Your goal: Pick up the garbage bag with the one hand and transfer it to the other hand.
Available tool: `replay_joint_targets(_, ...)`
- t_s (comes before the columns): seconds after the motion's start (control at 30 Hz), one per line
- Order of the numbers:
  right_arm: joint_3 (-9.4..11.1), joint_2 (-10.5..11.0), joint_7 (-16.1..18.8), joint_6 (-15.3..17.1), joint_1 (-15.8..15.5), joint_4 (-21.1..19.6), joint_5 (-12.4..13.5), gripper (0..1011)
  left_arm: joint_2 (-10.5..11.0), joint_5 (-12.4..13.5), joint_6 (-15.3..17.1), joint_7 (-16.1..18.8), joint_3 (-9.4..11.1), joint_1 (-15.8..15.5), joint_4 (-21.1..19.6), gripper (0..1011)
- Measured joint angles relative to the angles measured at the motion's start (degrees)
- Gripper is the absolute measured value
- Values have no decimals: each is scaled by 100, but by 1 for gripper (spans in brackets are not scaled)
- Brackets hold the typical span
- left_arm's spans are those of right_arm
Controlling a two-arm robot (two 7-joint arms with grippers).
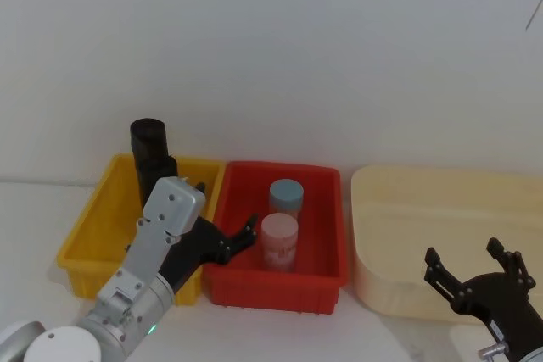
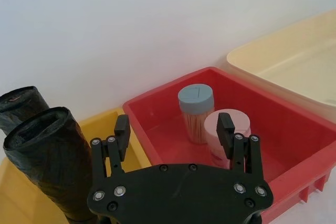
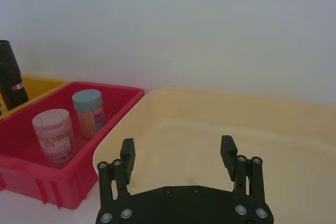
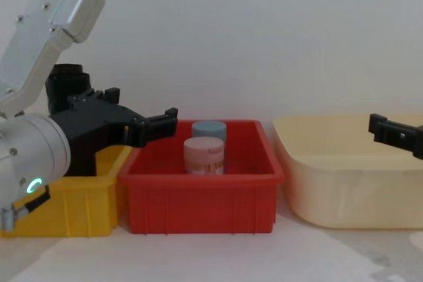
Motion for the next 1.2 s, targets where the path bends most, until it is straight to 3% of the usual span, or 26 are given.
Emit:
replay_joint_targets(0.43,-12,-15,0,60,24,-7,0,1004,56,-2,14,-63,-23,0,-46,1002)
replay_joint_targets(0.7,-157,-139,29,512,269,-145,1,1004,332,-152,302,-267,-247,40,-421,1002)
replay_joint_targets(0.9,-326,-333,71,970,603,-259,49,1004,686,-517,674,-441,-752,241,-951,1001)
replay_joint_targets(1.03,-462,-481,96,1238,848,-279,72,1004,966,-887,948,-585,-1292,523,-1346,1001)
replay_joint_targets(1.13,-552,-587,115,1375,988,-278,77,1004,1089,-1055,1053,-655,-1576,682,-1505,1002)
replay_joint_targets(1.2,-646,-682,131,1509,1134,-250,77,1004,1219,-1245,1150,-743,-1921,878,-1660,1002)
